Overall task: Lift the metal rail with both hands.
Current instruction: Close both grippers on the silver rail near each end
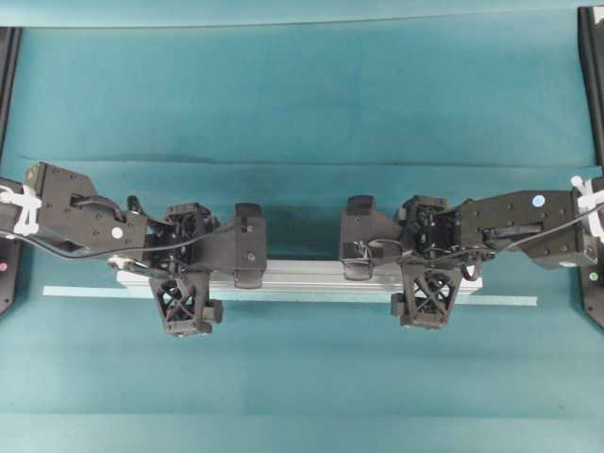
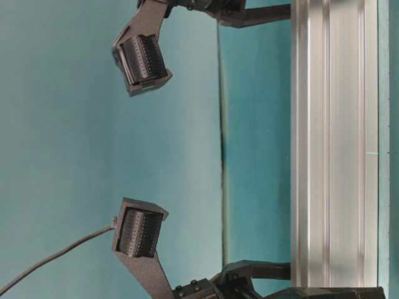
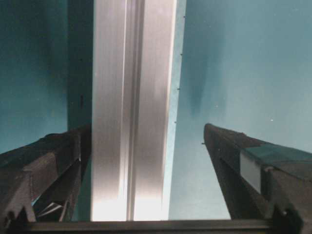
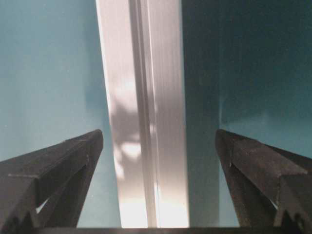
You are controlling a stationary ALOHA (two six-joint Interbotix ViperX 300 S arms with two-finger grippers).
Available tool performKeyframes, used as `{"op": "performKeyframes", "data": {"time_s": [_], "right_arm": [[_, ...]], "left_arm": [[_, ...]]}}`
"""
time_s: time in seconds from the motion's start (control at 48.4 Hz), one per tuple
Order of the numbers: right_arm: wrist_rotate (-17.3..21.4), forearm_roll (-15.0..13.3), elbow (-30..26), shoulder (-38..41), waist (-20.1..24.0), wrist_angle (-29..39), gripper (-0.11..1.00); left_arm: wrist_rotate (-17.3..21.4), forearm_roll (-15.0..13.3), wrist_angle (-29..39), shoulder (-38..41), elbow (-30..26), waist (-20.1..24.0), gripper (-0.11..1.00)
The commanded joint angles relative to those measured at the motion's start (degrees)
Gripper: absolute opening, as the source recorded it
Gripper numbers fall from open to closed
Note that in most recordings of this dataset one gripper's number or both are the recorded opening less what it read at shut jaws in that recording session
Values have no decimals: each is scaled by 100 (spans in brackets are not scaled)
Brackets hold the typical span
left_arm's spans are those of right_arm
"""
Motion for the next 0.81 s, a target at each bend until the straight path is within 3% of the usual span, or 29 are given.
{"op": "performKeyframes", "data": {"time_s": [0.0,0.186,0.268,0.33,0.454,0.496,0.785], "right_arm": [[35,0,-9,62,0,-62,96],[44,0,0,70,9,-44,94],[53,0,-9,70,9,-35,89],[53,18,0,79,9,9,79],[53,26,0,70,9,62,44],[53,26,0,70,9,62,38],[35,53,18,79,18,62,39]], "left_arm": [[9,9,-26,-35,-9,9,99],[53,9,-26,-62,44,26,98],[79,9,-26,-70,70,9,91],[79,9,18,-70,88,0,80],[114,9,18,-79,132,18,46],[114,9,26,-88,141,18,37],[105,9,-9,-88,141,0,36]]}}
